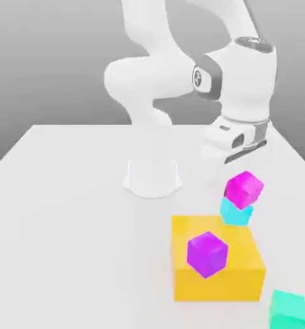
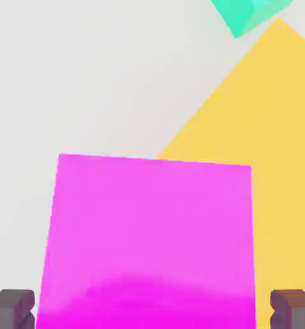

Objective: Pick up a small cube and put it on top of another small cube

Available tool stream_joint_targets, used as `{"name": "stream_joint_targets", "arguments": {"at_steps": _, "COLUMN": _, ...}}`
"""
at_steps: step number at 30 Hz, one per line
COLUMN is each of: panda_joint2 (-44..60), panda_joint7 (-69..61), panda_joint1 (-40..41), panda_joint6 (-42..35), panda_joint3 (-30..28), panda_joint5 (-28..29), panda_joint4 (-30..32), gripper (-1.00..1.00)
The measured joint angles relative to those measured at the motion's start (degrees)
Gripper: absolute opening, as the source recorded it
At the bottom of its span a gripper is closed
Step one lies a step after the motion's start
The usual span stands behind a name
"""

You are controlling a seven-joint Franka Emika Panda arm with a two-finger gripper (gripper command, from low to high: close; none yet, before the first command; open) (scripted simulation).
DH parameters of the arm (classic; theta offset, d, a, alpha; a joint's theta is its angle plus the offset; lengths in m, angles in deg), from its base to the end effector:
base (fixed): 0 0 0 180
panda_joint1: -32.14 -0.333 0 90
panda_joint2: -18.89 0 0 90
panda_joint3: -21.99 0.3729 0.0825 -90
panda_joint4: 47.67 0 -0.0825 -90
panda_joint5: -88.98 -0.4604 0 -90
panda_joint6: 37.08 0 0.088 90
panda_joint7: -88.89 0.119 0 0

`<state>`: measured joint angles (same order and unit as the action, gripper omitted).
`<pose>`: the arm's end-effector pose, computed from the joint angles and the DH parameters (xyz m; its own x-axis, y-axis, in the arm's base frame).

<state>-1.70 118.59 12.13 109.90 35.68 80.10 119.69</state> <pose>0.3027 0.1856 0.2495 0.9972 -0.0751 -0.0007 -0.0751 -0.9972 -0.0006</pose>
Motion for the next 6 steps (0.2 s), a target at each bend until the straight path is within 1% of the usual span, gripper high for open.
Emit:
{"name": "stream_joint_targets", "arguments": {"at_steps": 2, "panda_joint2": -1.9, "panda_joint7": 0.0, "panda_joint1": -0.1, "panda_joint6": -2.5, "panda_joint3": -0.2, "panda_joint5": 0.1, "panda_joint4": -0.6, "gripper": 1.00}}
{"name": "stream_joint_targets", "arguments": {"at_steps": 6, "panda_joint2": -8.9, "panda_joint7": -0.2, "panda_joint1": -0.5, "panda_joint6": -11.7, "panda_joint3": -1.2, "panda_joint5": 0.2, "panda_joint4": -2.8, "gripper": 1.00}}
